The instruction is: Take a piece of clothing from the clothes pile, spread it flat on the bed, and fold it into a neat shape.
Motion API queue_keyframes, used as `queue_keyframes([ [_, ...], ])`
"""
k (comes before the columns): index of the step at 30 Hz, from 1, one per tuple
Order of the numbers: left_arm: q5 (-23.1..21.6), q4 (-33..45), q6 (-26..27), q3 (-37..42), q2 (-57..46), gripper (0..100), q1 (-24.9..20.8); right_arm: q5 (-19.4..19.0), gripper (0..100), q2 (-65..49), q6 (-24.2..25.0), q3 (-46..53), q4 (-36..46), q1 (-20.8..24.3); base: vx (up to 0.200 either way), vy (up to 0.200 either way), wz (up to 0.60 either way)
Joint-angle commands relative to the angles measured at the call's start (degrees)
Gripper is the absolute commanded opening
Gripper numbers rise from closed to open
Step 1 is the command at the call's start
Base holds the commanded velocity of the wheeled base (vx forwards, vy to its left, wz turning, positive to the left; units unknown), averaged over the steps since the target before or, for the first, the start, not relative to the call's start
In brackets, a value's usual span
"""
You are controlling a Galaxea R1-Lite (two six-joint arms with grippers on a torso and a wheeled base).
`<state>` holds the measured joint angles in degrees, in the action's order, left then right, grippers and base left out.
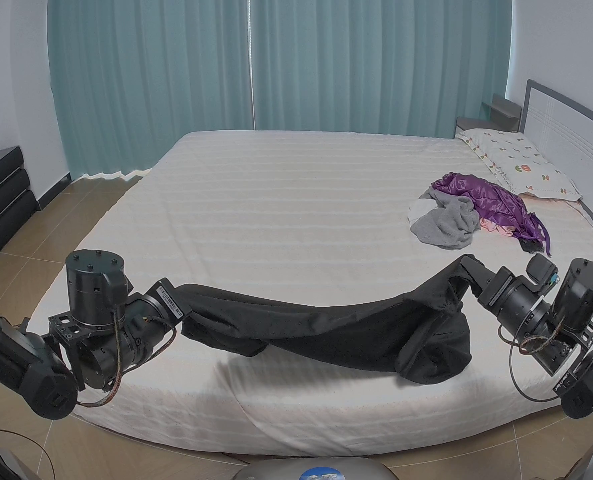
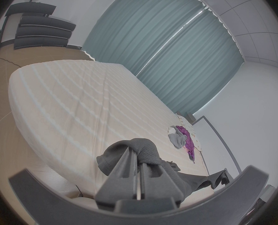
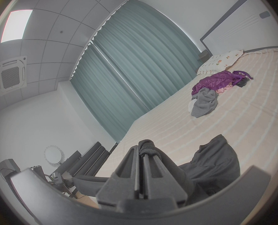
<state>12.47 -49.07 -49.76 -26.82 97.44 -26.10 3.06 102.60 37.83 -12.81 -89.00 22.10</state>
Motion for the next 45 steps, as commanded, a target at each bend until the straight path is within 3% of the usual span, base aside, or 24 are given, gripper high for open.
queue_keyframes([
  [1,1.1,0.0,0.4,2.1,-4.4,0,-2.2,0.0,0,-6.4,-0.1,2.5,-0.3,0.2,0.0,0.0,0.0],
  [9,3.9,3.9,4.8,2.3,-14.8,0,-4.2,-0.1,0,-23.0,-1.4,1.9,3.9,0.4,0.0,0.0,0.0],
  [16,3.8,18.8,7.5,-8.2,-20.7,0,-4.4,0.0,0,-30.3,-3.4,-14.5,22.8,-2.1,0.0,0.0,0.0],
  [19,3.7,24.3,7.4,-14.2,-19.9,0,-3.9,0.0,0,-29.0,-3.6,-21.3,27.8,-2.9,0.0,0.0,0.0],
  [25,3.6,27.7,7.1,-22.7,-12.6,0,-2.8,0.1,0,-21.0,-3.6,-32.8,33.9,-6.2,0.0,0.0,0.0],
  [30,3.3,28.2,6.8,-28.1,-5.3,0,-1.4,1.9,0,-13.5,-3.7,-37.2,34.1,-7.6,0.0,0.0,0.0],
  [45,-1.0,28.1,3.9,-40.9,13.4,0,2.8,2.9,0,5.0,-3.8,-47.7,33.5,-8.9,0.2,0.0,0.0],
])
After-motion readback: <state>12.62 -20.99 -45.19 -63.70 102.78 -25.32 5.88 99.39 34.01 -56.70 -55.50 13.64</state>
